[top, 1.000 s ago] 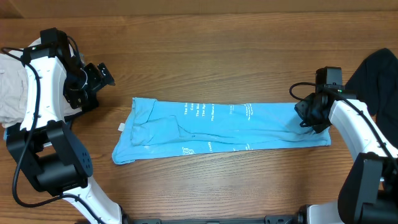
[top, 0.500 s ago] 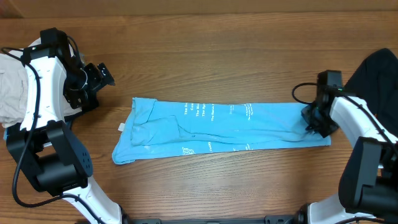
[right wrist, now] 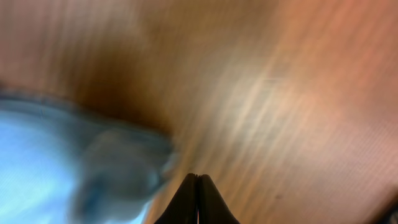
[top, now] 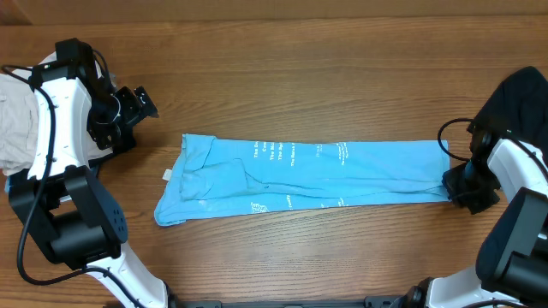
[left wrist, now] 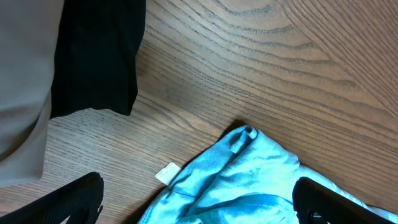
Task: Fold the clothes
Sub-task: 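Press and tuck the strip's right end with the right gripper, then grasp the strip's right end with the right gripper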
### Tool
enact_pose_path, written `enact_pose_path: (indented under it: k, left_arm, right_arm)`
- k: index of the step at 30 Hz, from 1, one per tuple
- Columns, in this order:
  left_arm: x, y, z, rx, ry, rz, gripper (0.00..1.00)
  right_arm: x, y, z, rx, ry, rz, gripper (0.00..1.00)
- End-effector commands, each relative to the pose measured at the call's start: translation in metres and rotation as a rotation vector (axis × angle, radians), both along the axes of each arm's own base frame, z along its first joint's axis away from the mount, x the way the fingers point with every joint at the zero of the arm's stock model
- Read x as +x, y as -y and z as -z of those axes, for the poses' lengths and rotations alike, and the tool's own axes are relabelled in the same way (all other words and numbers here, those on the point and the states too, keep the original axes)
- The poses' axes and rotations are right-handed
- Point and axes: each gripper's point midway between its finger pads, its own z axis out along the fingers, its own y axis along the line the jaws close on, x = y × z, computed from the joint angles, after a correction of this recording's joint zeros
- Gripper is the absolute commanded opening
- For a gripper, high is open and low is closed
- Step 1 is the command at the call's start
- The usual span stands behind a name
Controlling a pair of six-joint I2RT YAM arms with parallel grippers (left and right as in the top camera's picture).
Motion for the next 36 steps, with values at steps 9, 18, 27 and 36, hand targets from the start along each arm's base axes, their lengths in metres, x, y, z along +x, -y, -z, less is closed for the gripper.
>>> enact_pose_path:
  k: [9, 18, 27, 36]
  left_arm:
    - [0.001, 0.002, 0.002, -0.013, -0.002, 0.004, 1.0]
    - [0.001, 0.002, 0.002, -0.013, -0.001, 0.003, 1.0]
    - [0.001, 0.002, 0.002, -0.013, -0.002, 0.003, 1.0]
    - [0.001, 0.002, 0.002, -0.012, -0.001, 0.003, 1.0]
  right_arm:
    - [0.097, -0.118, -0.033, 0.294, 0.438, -0.738, 0.04]
    - [0.035, -0.139, 0.02, 0.362, 0.257, -0.707, 0.04]
    - [0.017, -0.115, 0.027, 0.241, 0.143, -0.577, 0.04]
    - [0.079, -0.046, -0.077, -0.168, 0.218, -0.561, 0.04]
